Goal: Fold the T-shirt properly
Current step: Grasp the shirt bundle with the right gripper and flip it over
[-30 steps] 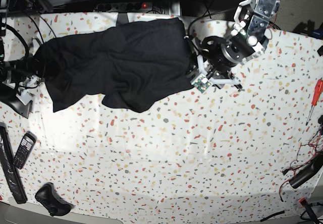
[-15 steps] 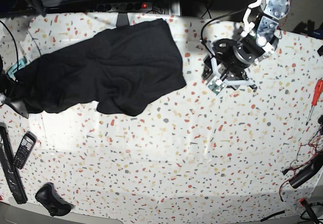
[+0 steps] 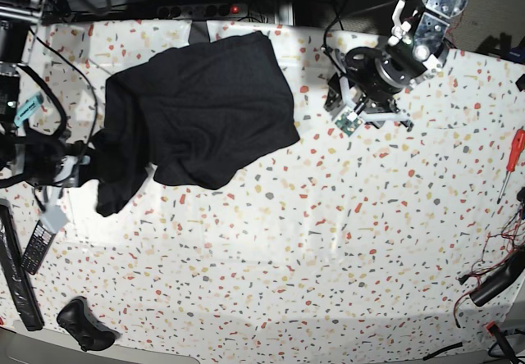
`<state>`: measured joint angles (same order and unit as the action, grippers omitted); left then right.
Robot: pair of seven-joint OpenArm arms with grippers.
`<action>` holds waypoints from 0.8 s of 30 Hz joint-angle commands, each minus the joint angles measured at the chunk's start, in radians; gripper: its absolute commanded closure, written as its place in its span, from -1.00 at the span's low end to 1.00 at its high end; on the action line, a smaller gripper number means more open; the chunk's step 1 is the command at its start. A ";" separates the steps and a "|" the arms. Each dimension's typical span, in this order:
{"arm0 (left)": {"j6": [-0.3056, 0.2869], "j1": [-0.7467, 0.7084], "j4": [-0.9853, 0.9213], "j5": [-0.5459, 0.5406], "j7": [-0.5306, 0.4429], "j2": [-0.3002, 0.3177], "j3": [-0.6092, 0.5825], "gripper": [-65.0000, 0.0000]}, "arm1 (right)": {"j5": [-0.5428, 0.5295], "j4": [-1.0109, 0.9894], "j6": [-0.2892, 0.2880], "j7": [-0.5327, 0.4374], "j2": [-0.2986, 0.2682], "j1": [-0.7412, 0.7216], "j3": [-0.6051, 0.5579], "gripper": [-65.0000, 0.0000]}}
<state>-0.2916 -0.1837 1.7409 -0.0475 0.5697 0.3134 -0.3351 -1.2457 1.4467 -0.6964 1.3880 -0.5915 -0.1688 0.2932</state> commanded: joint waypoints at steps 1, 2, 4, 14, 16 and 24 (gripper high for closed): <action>0.004 0.005 0.019 -0.005 -0.024 0.003 0.003 0.38 | -0.016 0.048 -0.002 -0.011 -0.001 -0.011 0.008 1.00; 0.004 0.003 0.019 -0.005 -0.025 0.003 0.003 0.38 | -0.002 0.080 -0.002 -0.012 0.022 -0.005 0.008 1.00; 0.004 0.003 0.019 -0.005 -0.024 0.003 0.003 0.38 | 0.016 0.142 -0.002 -0.012 0.065 0.018 0.008 1.00; 0.004 0.003 0.019 -0.005 -0.024 0.003 0.003 0.38 | 0.013 0.401 -0.002 -0.012 0.232 0.179 -0.007 1.00; 0.004 0.003 0.019 -0.005 -0.024 0.003 0.003 0.38 | 0.013 0.426 -0.002 -0.012 0.249 0.201 -0.039 1.00; 0.004 0.002 0.019 -0.004 -0.020 0.003 0.003 0.38 | 0.094 0.431 -0.002 -0.034 0.320 0.208 -0.279 1.00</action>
<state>-0.2913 -0.1879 1.7409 -0.0475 0.5694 0.3134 -0.3355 -1.1210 1.8580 -0.6956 1.3720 -0.2653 0.0551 0.0074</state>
